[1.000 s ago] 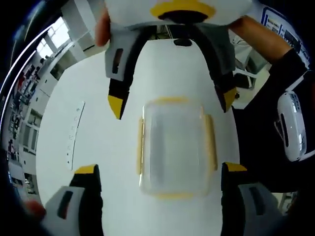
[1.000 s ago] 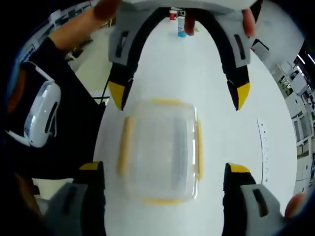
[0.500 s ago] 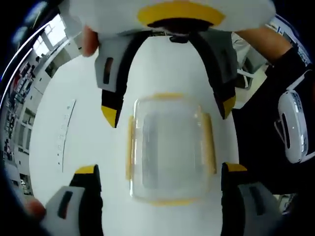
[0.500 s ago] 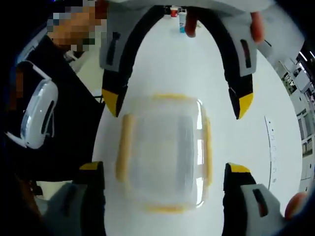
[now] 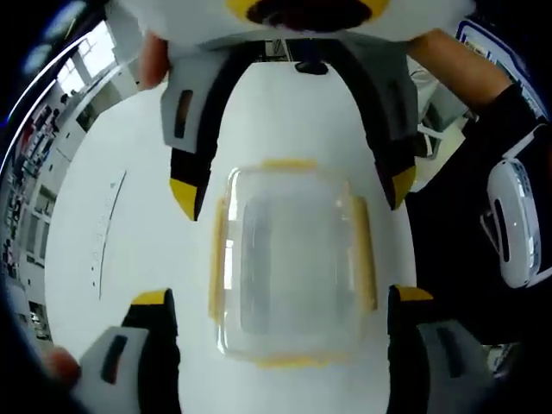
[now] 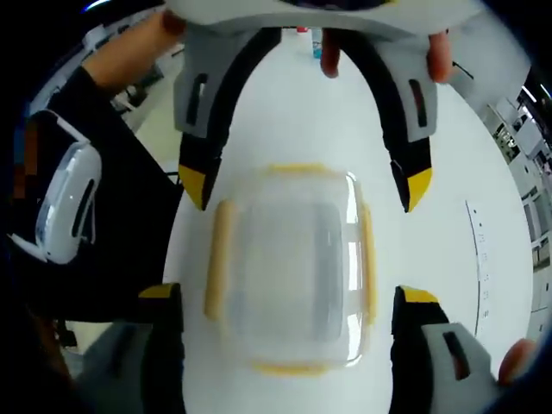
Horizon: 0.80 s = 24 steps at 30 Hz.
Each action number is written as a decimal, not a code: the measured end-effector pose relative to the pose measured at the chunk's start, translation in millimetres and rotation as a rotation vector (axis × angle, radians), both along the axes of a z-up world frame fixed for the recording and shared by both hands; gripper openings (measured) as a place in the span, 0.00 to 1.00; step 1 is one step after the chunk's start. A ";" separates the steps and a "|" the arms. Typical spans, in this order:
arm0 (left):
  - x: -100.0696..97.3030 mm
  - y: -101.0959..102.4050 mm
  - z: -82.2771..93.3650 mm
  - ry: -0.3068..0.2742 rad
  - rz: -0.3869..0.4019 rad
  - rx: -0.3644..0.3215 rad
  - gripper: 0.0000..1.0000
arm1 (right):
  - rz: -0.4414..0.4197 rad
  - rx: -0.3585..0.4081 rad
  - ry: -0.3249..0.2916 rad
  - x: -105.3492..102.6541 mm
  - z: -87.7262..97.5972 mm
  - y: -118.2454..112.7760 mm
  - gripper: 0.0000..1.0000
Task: Snap each plastic latch of the storage box into its locked position after aligning the lid with the box until every specified latch is closed and the lid sits flush.
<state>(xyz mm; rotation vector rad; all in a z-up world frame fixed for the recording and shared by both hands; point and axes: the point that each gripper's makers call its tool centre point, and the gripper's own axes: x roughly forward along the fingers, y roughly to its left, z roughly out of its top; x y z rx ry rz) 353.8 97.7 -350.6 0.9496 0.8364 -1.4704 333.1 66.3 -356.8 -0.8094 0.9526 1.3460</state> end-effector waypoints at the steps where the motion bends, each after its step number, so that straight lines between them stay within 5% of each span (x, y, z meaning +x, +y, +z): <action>1: -0.8 -0.1 -1.4 0.003 -0.001 0.000 1.00 | -0.001 0.001 0.001 0.0 -0.8 0.0 1.00; 24: -4.4 -8.3 -31.1 0.044 -0.022 -0.036 1.00 | -0.001 0.032 0.030 1.8 -18.5 6.3 1.00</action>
